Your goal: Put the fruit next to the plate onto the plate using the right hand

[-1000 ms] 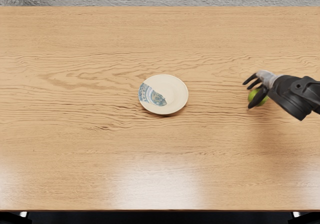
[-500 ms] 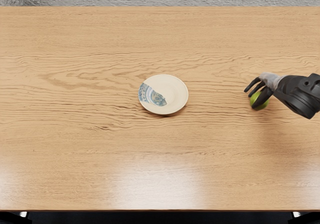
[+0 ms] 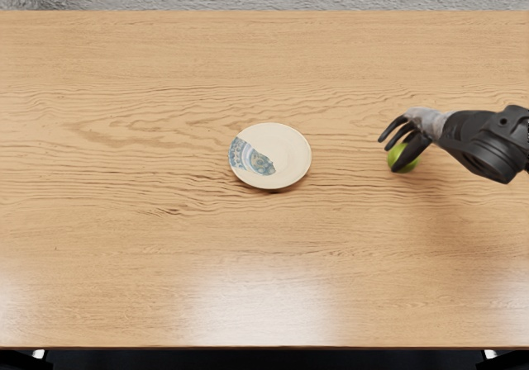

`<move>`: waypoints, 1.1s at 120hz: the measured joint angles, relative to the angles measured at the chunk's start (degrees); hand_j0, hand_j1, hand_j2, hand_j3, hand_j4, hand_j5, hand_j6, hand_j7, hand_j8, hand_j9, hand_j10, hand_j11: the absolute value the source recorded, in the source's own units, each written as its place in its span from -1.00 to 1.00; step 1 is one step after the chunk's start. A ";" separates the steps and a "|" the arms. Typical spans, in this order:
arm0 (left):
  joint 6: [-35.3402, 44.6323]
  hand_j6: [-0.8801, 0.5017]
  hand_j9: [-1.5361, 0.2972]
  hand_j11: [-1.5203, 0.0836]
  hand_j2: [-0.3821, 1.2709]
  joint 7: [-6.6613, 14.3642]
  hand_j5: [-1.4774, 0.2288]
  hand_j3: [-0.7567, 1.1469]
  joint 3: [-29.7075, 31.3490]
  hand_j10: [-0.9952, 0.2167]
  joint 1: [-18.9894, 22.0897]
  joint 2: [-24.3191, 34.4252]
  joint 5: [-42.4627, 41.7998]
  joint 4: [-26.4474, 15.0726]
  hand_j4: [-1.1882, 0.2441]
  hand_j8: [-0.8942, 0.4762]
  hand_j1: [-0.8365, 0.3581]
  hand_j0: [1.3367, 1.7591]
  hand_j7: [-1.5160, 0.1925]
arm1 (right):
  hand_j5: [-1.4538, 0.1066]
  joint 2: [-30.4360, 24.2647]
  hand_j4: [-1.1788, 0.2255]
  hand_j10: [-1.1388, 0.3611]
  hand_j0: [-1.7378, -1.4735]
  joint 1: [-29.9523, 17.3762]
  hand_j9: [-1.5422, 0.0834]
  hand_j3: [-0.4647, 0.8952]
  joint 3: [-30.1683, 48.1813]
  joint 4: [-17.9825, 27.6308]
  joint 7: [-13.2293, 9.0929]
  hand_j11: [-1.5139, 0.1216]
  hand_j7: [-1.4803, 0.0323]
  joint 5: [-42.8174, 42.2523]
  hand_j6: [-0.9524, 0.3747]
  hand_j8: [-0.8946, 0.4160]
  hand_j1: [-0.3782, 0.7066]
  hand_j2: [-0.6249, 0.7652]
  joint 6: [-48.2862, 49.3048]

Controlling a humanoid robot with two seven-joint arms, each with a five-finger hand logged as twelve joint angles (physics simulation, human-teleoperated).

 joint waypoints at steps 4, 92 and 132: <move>0.00 0.26 0.67 0.88 -0.54 0.00 0.72 -0.20 0.00 0.63 0.00 0.00 0.00 0.00 0.65 0.29 0.97 0.52 0.76 | -0.17 0.05 -0.15 -0.09 -0.38 0.02 -0.08 -0.32 0.35 0.51 0.00 -0.11 -0.07 0.00 -0.46 -0.27 0.18 0.09 0.04; 0.00 0.26 0.67 0.88 -0.54 0.00 0.72 -0.20 -0.02 0.63 0.00 0.00 0.00 -0.01 0.65 0.29 0.97 0.52 0.76 | -0.26 11.19 -0.19 -0.07 -0.39 3.69 -0.13 -0.32 3.74 2.28 0.01 -0.16 -0.14 -0.56 -0.52 -0.22 0.25 0.23 -1.76; 0.00 0.26 0.67 0.88 -0.54 0.00 0.72 -0.20 0.00 0.63 0.00 0.00 0.00 0.01 0.65 0.29 0.97 0.52 0.76 | -0.26 19.15 -0.20 -0.08 -0.39 3.71 -0.14 -0.32 3.73 -2.00 0.01 -0.18 -0.15 -1.62 -0.53 -0.23 0.23 0.21 -3.93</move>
